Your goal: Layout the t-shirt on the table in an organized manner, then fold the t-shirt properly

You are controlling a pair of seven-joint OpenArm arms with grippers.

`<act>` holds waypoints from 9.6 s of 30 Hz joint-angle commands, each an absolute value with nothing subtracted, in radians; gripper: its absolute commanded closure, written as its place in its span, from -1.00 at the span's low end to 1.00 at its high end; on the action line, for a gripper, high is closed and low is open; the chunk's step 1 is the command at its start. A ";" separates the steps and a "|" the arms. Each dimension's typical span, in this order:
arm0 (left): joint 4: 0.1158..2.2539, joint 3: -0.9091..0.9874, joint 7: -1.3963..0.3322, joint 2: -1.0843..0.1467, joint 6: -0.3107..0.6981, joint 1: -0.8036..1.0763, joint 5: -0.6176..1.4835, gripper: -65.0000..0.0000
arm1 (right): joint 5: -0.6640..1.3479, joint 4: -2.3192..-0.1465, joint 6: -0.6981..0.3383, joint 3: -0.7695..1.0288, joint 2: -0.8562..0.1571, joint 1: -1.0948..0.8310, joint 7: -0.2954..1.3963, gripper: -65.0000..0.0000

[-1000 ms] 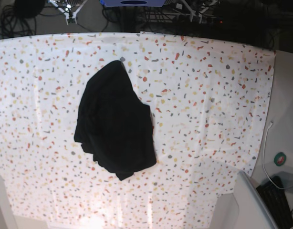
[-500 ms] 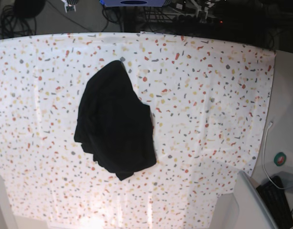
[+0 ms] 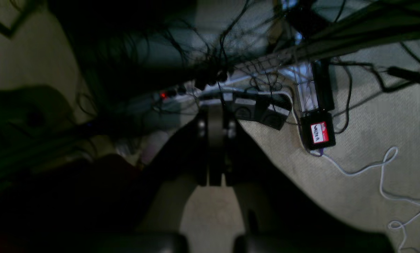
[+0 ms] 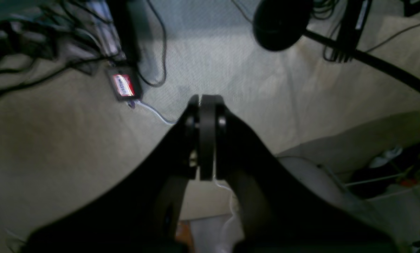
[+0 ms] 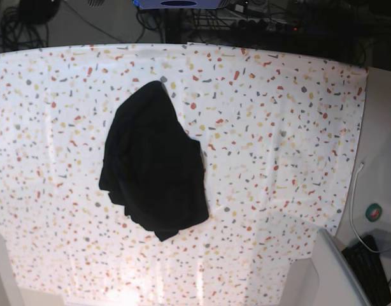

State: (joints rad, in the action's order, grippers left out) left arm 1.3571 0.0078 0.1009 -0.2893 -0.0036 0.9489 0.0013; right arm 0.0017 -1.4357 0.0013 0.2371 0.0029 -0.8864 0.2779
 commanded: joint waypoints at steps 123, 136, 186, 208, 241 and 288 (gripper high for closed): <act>1.509 0.917 -0.367 -0.232 0.298 0.562 0.630 1.00 | -0.004 -2.009 -0.249 -0.526 0.102 -0.122 0.484 1.00; 1.532 0.951 -0.367 -0.283 0.298 0.526 0.630 1.00 | 0.053 -1.716 -0.189 -0.797 0.076 -0.059 0.487 1.00; 1.543 -0.150 -0.367 -0.151 0.298 0.297 -0.349 1.00 | 0.056 -1.099 -0.140 -0.286 -0.054 0.107 0.427 1.00; 1.555 -0.056 -0.367 -0.013 0.298 0.025 -0.348 1.00 | 0.056 -1.658 -0.140 -0.162 -0.165 0.064 0.811 1.00; 1.385 -0.122 -0.415 -0.007 0.298 0.071 -0.348 1.00 | 0.053 -0.684 -0.142 -0.085 -0.159 0.463 0.458 1.00; 1.540 0.694 -0.414 -0.211 0.300 0.372 0.262 1.00 | 0.053 -0.941 -0.142 -0.596 0.036 0.269 0.427 1.00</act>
